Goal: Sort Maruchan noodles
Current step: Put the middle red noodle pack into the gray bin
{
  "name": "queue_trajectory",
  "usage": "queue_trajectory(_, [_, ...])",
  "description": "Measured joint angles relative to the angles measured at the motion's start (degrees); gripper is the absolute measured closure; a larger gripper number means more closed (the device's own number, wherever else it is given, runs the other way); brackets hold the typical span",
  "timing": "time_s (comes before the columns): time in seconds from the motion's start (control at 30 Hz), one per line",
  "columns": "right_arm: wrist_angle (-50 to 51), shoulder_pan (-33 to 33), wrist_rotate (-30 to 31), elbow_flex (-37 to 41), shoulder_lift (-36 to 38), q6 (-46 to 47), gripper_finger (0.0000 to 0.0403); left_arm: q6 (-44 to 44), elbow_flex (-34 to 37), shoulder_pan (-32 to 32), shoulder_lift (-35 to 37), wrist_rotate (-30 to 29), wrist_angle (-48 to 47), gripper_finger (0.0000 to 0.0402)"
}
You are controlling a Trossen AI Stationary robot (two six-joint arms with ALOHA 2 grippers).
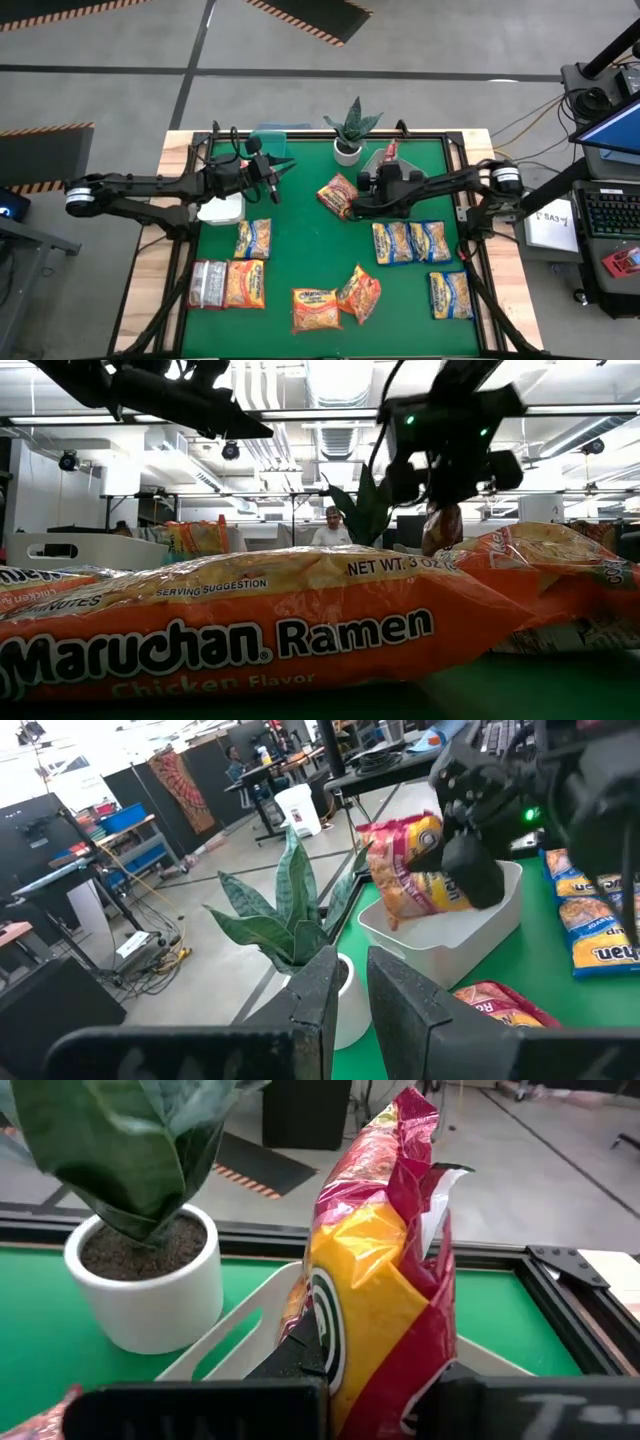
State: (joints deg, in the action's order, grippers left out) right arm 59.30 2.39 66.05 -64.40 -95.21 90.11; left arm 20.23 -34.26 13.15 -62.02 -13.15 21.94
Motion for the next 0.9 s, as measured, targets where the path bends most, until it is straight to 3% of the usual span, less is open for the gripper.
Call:
queue_trajectory(0.43, [0.41, 2.27, -0.01, -4.36, -11.45, -0.65, 0.0383, -0.24, 0.00, 0.00, 0.00, 0.18, -0.31, 0.0361])
queue_trajectory(0.73, [-1.05, 2.27, -2.85, -4.39, -13.38, 2.84, 0.0306, -0.24, 0.00, 0.00, -0.42, 0.22, -0.19, 0.0361])
queue_trajectory(0.9, [-2.41, 2.27, -4.80, -5.06, -13.34, 0.09, 0.0264, -0.24, 0.00, 0.00, -0.42, 0.22, -0.07, 0.0361])
